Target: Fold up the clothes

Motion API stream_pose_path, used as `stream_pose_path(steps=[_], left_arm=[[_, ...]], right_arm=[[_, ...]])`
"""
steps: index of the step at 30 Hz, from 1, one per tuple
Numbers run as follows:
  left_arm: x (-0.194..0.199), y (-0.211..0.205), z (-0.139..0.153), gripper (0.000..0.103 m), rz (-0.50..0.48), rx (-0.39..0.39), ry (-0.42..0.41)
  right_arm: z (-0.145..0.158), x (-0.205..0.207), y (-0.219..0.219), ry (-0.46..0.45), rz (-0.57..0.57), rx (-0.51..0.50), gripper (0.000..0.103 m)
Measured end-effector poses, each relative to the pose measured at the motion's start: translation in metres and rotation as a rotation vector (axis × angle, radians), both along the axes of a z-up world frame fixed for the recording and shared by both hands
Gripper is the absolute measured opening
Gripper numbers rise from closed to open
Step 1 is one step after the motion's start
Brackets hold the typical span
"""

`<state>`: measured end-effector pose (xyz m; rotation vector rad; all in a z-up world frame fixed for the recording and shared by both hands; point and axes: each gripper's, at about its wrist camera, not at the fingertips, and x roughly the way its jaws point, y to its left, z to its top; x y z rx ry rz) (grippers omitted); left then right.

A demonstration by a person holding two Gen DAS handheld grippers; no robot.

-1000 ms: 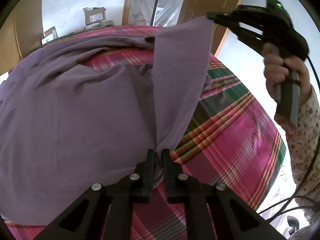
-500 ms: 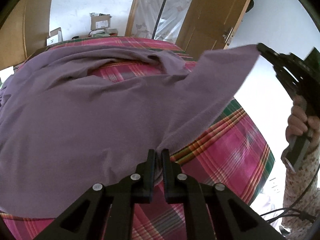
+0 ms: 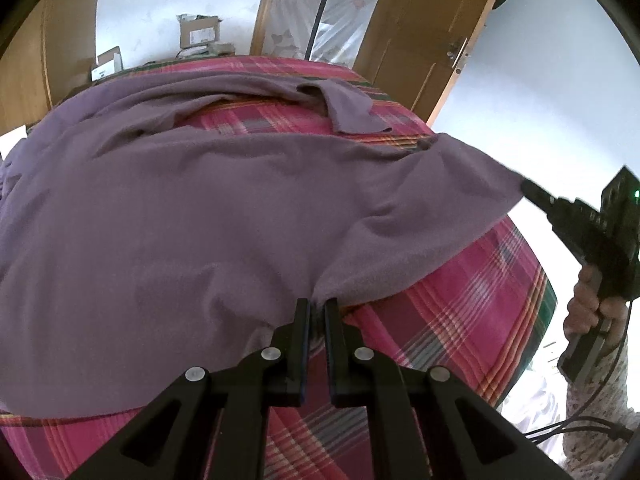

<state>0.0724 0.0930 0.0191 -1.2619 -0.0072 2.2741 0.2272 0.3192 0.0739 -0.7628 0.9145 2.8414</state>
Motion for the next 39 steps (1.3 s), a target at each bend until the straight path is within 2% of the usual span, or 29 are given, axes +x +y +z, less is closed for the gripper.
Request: stream_pose_path(steps=[6,10,17,20,23,24,27,29,30,39], left_arm=[[-0.004,-0.008,-0.001,0.007,0.02,0.003,-0.011],[-0.008,-0.017,0.0,0.007,0.047,0.012,-0.016],[-0.017,-0.044,0.002,0.007,0.132,0.048,-0.024],[-0.019,-0.05,-0.001,0.007,0.154,0.056,-0.036],[-0.02,-0.051,-0.003,0.007,0.15,0.05,-0.035],[-0.019,-0.05,-0.003,0.007,0.149,0.048,-0.034],[-0.018,-0.05,-0.003,0.007,0.145,0.046,-0.034],[-0.017,-0.051,-0.003,0.007,0.146,0.046,-0.034],[-0.017,-0.051,-0.004,0.007,0.146,0.046,-0.035],[-0.021,-0.048,-0.005,0.007,0.151,0.039,-0.042]], right_arm=[[-0.021,0.01,-0.008,-0.068,0.049,-0.02,0.003],[-0.026,0.009,-0.025,-0.069,0.127,-0.013,0.003],[-0.041,-0.003,-0.05,-0.168,0.302,-0.003,0.007],[-0.034,0.002,-0.041,-0.153,0.289,0.009,0.011],[-0.021,0.008,-0.024,-0.096,0.231,-0.003,0.015],[-0.018,0.009,-0.019,-0.081,0.212,-0.005,0.019],[-0.01,-0.001,0.001,-0.066,0.132,0.001,0.028],[-0.011,-0.017,0.012,-0.075,0.117,-0.028,0.03],[-0.012,-0.027,0.017,-0.089,0.114,-0.039,0.034],[-0.019,-0.093,0.017,-0.173,0.218,-0.047,0.034]])
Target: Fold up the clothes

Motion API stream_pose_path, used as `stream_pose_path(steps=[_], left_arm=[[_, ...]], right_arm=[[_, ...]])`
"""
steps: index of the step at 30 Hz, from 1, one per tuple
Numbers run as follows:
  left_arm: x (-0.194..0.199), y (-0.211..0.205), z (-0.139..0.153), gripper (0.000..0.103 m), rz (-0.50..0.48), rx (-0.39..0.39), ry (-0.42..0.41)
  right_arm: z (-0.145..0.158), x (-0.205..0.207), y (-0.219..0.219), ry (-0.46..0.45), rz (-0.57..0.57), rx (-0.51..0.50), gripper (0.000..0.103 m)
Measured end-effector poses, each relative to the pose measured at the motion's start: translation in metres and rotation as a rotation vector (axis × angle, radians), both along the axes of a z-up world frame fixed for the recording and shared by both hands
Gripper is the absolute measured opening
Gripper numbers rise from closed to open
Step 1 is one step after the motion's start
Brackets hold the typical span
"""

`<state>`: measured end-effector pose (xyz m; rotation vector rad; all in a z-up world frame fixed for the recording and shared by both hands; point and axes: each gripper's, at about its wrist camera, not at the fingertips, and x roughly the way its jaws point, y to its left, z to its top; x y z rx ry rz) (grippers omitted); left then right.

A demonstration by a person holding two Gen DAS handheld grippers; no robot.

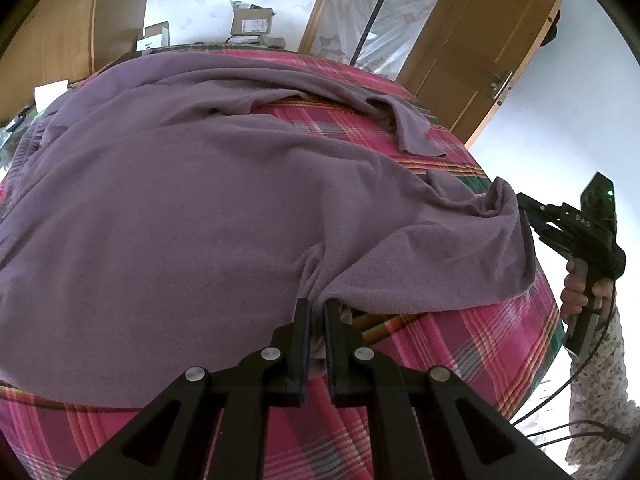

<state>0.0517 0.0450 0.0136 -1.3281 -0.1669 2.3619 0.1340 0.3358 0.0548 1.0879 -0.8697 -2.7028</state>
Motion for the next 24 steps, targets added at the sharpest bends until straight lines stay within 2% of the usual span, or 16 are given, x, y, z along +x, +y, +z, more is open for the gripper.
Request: stream_pose_path(steps=[5,8,9,10,17,24], left_arm=[[-0.003,0.002,-0.002,0.007,0.0,-0.005,-0.003],[-0.003,0.003,-0.002,0.007,0.0,-0.009,-0.003],[-0.003,0.003,-0.002,0.007,0.0,-0.011,-0.002],[-0.003,0.003,-0.001,0.007,0.0,-0.015,0.0],[0.001,0.008,0.004,0.007,-0.007,-0.026,0.026],[0.009,0.032,0.012,0.007,-0.094,-0.018,0.058]], right_arm=[[-0.017,-0.017,-0.004,-0.099,0.039,0.01,0.034],[-0.019,-0.022,-0.005,-0.096,0.047,0.008,0.019],[-0.019,-0.022,-0.005,-0.089,0.047,0.009,0.008],[-0.018,-0.022,-0.005,-0.08,0.046,0.01,0.007],[-0.002,-0.01,0.006,0.011,-0.029,0.052,0.004],[0.021,0.009,0.047,0.093,-0.179,0.049,0.004]])
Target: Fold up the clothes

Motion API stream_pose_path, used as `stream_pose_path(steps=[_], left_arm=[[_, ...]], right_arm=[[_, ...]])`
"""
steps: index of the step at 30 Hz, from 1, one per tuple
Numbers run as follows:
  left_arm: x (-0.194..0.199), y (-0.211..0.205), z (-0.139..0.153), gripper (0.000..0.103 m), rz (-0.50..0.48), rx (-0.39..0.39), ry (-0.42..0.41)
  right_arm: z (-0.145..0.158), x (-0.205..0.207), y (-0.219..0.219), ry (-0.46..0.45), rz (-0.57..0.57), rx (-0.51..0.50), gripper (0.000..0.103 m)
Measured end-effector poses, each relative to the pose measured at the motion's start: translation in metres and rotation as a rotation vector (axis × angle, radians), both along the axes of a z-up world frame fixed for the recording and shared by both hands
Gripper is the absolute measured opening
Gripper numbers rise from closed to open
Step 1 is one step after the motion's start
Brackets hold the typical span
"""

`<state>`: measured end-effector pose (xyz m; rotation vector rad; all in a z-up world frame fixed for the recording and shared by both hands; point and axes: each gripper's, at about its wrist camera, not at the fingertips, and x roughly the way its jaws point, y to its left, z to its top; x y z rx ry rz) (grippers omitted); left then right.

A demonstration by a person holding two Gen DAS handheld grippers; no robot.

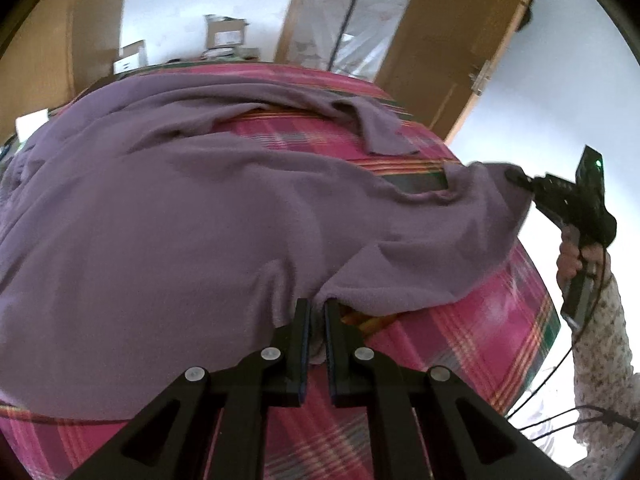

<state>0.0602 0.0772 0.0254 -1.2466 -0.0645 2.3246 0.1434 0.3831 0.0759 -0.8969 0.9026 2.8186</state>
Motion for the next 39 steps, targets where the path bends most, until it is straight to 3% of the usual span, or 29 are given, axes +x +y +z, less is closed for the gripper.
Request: stream_pose_path(steps=[8,19,26,34,39], left_arm=[[0.007,0.033,-0.001,0.007,-0.087,-0.033,0.008],[0.012,0.048,-0.005,0.004,-0.126,-0.062,-0.001],[0.019,0.054,-0.01,0.004,-0.162,-0.09,-0.013],[0.02,0.053,-0.013,0.004,-0.165,-0.084,-0.036],[0.022,0.054,-0.013,0.004,-0.156,-0.078,-0.034]], right_arm=[[0.009,0.025,0.048,0.063,-0.174,0.018,0.004],[-0.008,0.05,0.084,0.063,-0.266,-0.027,0.004],[-0.031,0.07,0.092,-0.033,-0.313,-0.019,0.004],[-0.055,0.08,0.101,-0.119,-0.332,-0.093,0.004],[-0.05,0.081,0.096,-0.145,-0.359,-0.039,0.004]])
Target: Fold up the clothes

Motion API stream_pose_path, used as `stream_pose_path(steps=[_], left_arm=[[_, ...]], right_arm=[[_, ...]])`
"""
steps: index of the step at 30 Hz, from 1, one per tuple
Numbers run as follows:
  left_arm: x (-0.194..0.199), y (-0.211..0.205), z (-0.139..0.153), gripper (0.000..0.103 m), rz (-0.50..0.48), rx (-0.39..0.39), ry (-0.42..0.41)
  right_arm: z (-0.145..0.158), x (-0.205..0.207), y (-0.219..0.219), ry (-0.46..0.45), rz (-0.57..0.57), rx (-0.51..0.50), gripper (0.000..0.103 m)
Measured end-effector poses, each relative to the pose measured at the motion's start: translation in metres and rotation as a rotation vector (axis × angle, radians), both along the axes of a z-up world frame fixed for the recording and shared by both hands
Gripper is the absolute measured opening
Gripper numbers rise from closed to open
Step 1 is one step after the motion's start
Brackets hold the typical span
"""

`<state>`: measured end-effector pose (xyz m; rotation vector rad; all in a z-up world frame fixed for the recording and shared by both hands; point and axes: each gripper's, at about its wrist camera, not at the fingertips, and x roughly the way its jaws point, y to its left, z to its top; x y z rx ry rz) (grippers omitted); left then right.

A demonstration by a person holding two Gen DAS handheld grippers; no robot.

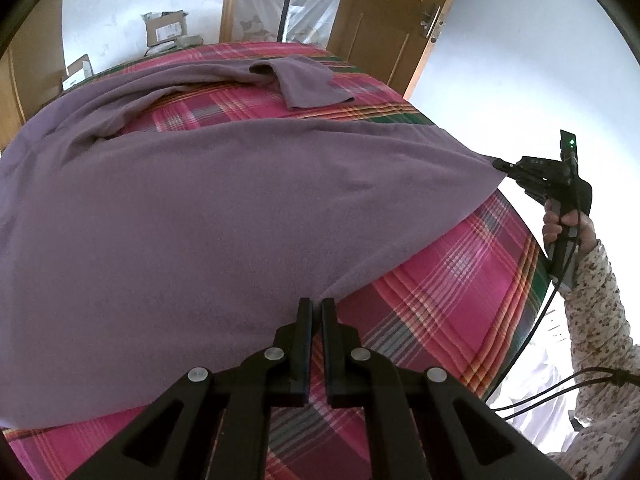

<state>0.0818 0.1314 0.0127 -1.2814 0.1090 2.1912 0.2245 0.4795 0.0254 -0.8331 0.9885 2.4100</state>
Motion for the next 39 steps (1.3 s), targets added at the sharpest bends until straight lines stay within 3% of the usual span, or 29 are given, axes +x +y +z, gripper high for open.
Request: stream_pose_path(steps=[8,15,20,24,34,39], left_arm=[[0.001,0.002,-0.006,0.001,-0.028,0.025,-0.036],[-0.002,-0.02,0.004,0.001,0.039,0.07,-0.02],[-0.01,-0.044,0.008,0.002,0.12,0.079,-0.009],[-0.018,-0.052,0.006,0.01,0.145,0.08,-0.023],[-0.031,-0.038,-0.006,0.014,0.086,0.089,-0.057],[-0.035,-0.039,-0.008,0.014,0.064,0.105,-0.079]], right_arm=[[-0.002,0.002,-0.003,-0.037,-0.034,0.006,0.004],[-0.006,0.002,-0.007,-0.097,-0.066,-0.018,0.01],[0.02,0.003,-0.03,-0.096,-0.072,0.122,0.022],[0.046,-0.022,-0.065,-0.034,0.075,0.226,0.035],[0.049,-0.152,-0.174,-0.026,0.601,0.256,0.035],[0.041,-0.195,-0.217,-0.039,0.769,0.265,0.035]])
